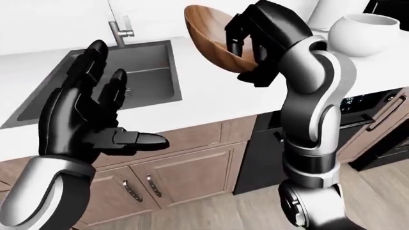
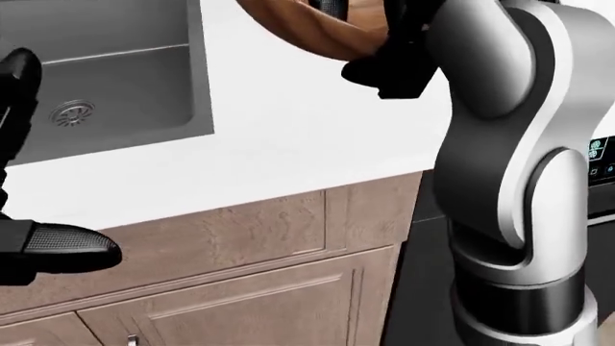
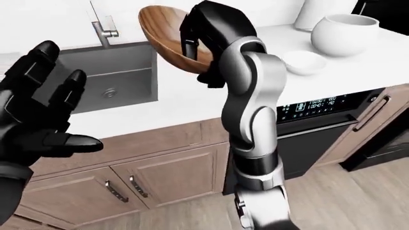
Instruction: Stack the bowls from largest to smallest.
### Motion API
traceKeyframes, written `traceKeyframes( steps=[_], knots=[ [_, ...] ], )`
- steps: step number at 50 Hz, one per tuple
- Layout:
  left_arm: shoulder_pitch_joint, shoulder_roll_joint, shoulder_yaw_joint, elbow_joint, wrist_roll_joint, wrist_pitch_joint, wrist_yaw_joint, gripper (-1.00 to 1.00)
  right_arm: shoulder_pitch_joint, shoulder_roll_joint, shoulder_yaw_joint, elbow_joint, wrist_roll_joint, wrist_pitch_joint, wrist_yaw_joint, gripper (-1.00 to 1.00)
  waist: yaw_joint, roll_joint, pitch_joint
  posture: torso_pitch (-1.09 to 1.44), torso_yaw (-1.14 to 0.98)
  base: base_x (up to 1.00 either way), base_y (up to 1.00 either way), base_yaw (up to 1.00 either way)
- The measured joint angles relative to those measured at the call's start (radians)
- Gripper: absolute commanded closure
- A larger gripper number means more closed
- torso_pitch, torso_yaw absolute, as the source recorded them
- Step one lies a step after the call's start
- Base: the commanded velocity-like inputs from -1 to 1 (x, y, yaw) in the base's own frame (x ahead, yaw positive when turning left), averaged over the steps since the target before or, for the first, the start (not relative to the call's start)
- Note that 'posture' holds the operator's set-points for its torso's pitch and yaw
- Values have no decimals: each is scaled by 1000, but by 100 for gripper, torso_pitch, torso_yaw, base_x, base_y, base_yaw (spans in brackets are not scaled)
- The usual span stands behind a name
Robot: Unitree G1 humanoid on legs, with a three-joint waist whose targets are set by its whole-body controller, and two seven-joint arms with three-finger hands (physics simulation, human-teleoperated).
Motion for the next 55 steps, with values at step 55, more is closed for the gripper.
traceKeyframes(
  steps=[55],
  knots=[
    [-16, 35, 21, 11, -30, -15, 25, -100, 6, 0, 11, -22, 16, 3, 2, 100, 17, 41, 8, 0, 0, -1, -58, 0]
  ],
)
